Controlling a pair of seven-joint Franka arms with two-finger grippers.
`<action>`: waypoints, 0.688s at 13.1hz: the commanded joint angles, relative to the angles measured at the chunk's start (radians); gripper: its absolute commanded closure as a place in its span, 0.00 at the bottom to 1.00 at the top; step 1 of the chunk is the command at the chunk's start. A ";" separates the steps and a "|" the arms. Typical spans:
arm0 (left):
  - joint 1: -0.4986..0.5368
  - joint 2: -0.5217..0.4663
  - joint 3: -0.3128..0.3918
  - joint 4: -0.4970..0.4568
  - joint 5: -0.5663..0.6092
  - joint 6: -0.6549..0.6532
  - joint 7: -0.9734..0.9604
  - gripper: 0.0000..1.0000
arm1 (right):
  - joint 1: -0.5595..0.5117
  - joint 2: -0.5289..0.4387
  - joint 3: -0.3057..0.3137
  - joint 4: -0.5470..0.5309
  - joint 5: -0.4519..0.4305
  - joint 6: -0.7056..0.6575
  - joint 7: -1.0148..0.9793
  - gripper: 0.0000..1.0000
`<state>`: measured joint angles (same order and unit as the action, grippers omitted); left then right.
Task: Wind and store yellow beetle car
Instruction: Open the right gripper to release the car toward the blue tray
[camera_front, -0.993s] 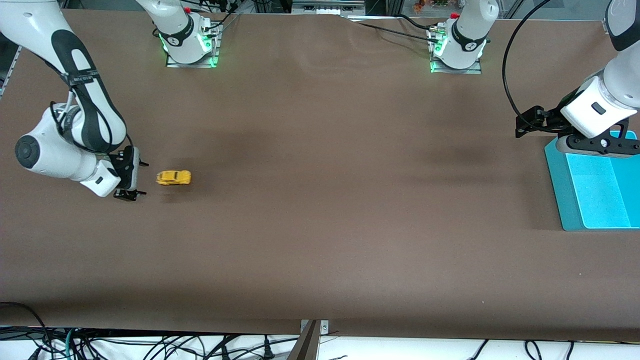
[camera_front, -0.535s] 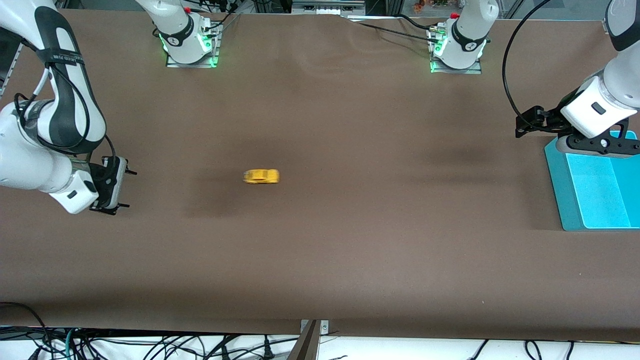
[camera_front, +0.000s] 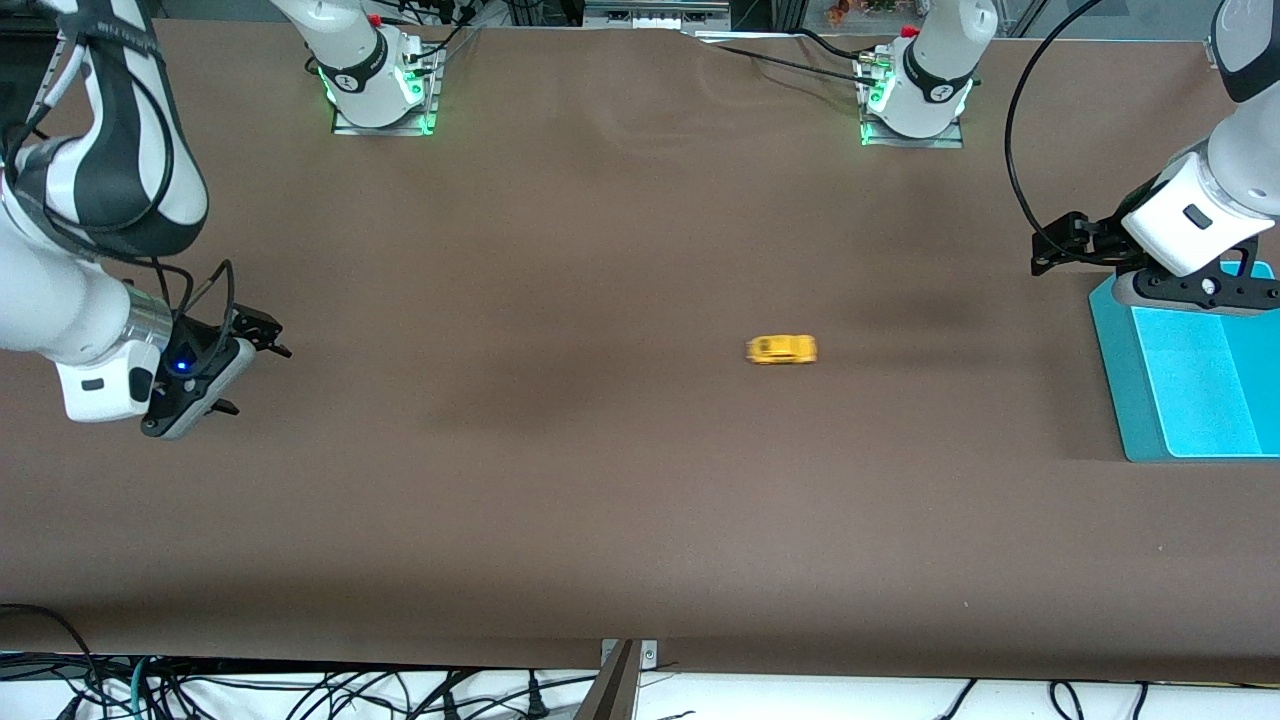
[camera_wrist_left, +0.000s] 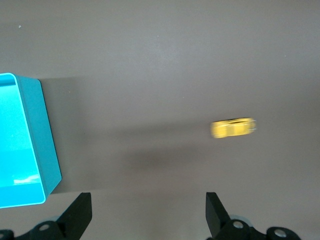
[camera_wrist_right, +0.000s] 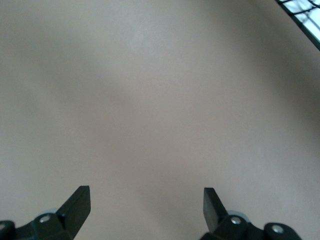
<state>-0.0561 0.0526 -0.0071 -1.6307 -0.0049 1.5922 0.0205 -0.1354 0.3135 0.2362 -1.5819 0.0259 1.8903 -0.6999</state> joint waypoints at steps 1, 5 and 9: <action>-0.001 0.013 -0.001 0.029 0.017 -0.017 -0.002 0.00 | -0.003 -0.065 0.043 -0.003 -0.050 -0.084 0.242 0.00; -0.001 0.013 -0.001 0.029 0.017 -0.017 -0.002 0.00 | 0.014 -0.144 0.064 -0.004 -0.058 -0.171 0.427 0.00; -0.001 0.013 -0.001 0.028 0.017 -0.017 0.001 0.00 | 0.042 -0.250 0.046 -0.015 -0.064 -0.214 0.560 0.00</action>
<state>-0.0559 0.0528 -0.0070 -1.6307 -0.0049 1.5922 0.0206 -0.1109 0.1248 0.2986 -1.5809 -0.0201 1.7005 -0.1953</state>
